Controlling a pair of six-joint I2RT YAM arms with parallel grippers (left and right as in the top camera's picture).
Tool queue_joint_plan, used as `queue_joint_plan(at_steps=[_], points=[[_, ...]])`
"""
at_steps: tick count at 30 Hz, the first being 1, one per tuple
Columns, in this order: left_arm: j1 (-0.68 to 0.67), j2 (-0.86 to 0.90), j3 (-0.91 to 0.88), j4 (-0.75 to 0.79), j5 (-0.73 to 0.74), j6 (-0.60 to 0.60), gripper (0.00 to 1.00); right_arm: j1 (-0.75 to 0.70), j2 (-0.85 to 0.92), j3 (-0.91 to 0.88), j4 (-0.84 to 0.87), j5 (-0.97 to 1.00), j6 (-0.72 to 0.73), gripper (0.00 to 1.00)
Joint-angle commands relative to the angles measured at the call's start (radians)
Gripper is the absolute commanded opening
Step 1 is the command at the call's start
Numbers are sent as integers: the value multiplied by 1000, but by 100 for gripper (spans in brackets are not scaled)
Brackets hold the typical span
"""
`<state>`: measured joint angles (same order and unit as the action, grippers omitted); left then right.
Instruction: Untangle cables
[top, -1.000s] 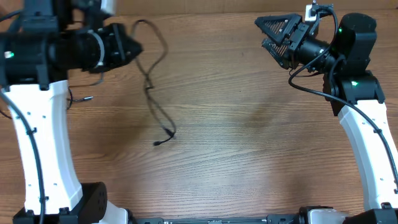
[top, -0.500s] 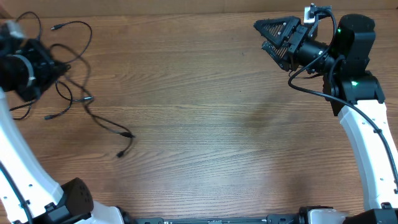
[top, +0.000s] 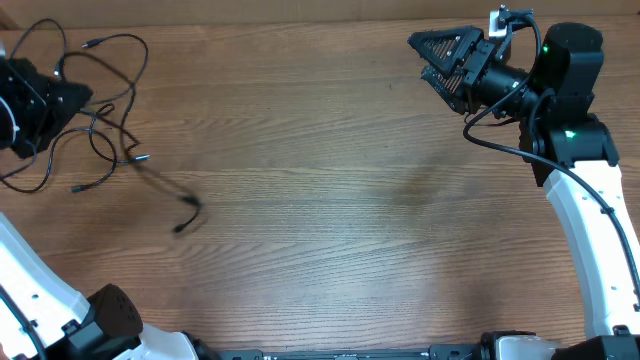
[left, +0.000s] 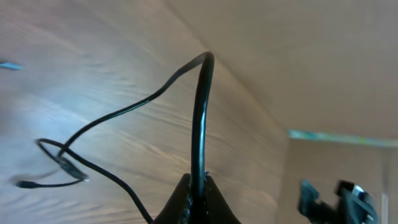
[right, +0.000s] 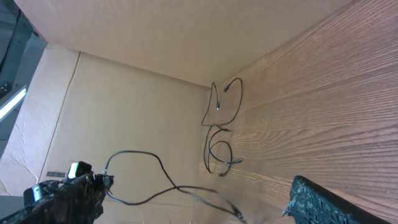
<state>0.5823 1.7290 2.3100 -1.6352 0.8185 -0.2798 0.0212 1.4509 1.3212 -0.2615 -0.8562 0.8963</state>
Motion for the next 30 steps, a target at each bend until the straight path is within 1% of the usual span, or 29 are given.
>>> queue_joint_plan(at_steps=[1, 5, 9, 10, 12, 16, 19, 22, 25, 30], points=[[-5, 18, 0, 6, 121, 55, 4, -2, -7, 14, 5, 8, -11, 96], [0, 37, 0, -12, 84, 104, 4, -2, -7, 14, 5, 5, -11, 96], [2, 75, -6, -55, -21, 192, 4, -2, -7, 14, 3, -2, -11, 96], [2, 84, -15, -55, -64, 190, 4, -2, -7, 14, 4, -2, -11, 96], [2, 111, -42, -54, -90, 195, 4, -2, -7, 14, 5, -2, -11, 96], [3, 163, -102, -50, -88, 256, 4, -2, -7, 14, 4, -2, -11, 96], [5, 198, -153, -36, -83, 331, 4, -2, -7, 14, 4, -2, -11, 96], [21, 229, -171, -32, -76, 378, 4, -2, -7, 14, 4, -2, -11, 96], [50, 246, -171, -27, -30, 419, 4, -2, -7, 14, 4, -2, -11, 96], [136, 246, -171, -10, -7, 409, 4, -2, -7, 14, 4, -2, -11, 96]])
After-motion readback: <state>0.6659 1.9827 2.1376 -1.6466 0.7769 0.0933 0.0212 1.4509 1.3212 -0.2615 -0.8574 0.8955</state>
